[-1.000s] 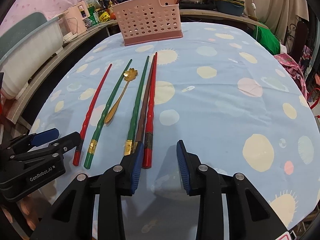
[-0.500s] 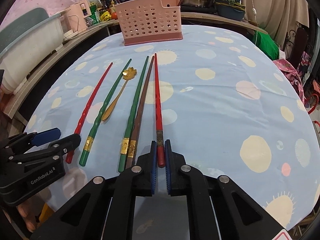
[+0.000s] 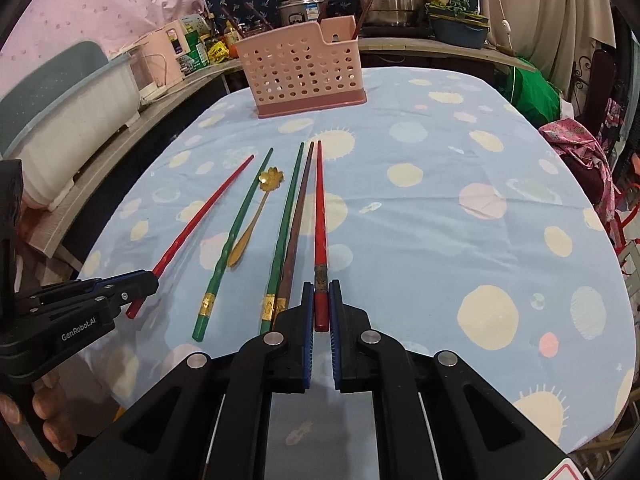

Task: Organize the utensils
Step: 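Close the right gripper on a red chopstick while the left gripper grasps the other red one, then lift both red chopsticks and carry them over the pink holder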

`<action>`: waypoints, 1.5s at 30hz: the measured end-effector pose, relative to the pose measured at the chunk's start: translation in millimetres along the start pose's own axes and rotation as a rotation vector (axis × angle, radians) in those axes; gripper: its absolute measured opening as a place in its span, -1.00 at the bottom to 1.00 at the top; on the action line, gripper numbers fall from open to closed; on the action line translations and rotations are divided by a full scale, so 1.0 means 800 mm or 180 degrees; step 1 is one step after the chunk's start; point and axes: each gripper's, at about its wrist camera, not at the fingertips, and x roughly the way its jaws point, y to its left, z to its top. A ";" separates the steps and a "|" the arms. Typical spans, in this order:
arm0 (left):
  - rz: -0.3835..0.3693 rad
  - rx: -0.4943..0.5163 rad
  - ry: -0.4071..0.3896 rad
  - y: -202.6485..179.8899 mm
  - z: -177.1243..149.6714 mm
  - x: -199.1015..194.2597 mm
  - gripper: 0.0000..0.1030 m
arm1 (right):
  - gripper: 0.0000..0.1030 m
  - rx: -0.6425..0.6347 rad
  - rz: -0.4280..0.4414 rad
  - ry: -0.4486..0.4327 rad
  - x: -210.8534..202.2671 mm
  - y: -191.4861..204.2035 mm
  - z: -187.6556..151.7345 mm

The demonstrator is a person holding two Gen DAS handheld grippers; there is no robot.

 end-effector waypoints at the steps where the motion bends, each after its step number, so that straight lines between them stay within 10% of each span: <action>1: 0.0002 -0.0001 -0.0032 0.000 0.006 -0.008 -0.87 | -0.86 0.0022 0.0011 -0.0035 -0.007 -0.002 0.005; 19: 0.0088 -0.0027 -0.0841 0.013 0.178 -0.110 -0.87 | -0.86 0.0193 0.0131 -0.0950 -0.090 -0.031 0.184; 45: -0.0060 -0.0150 -0.1848 0.010 0.432 -0.174 -0.87 | -0.86 0.0259 0.0538 -0.1824 -0.076 -0.014 0.454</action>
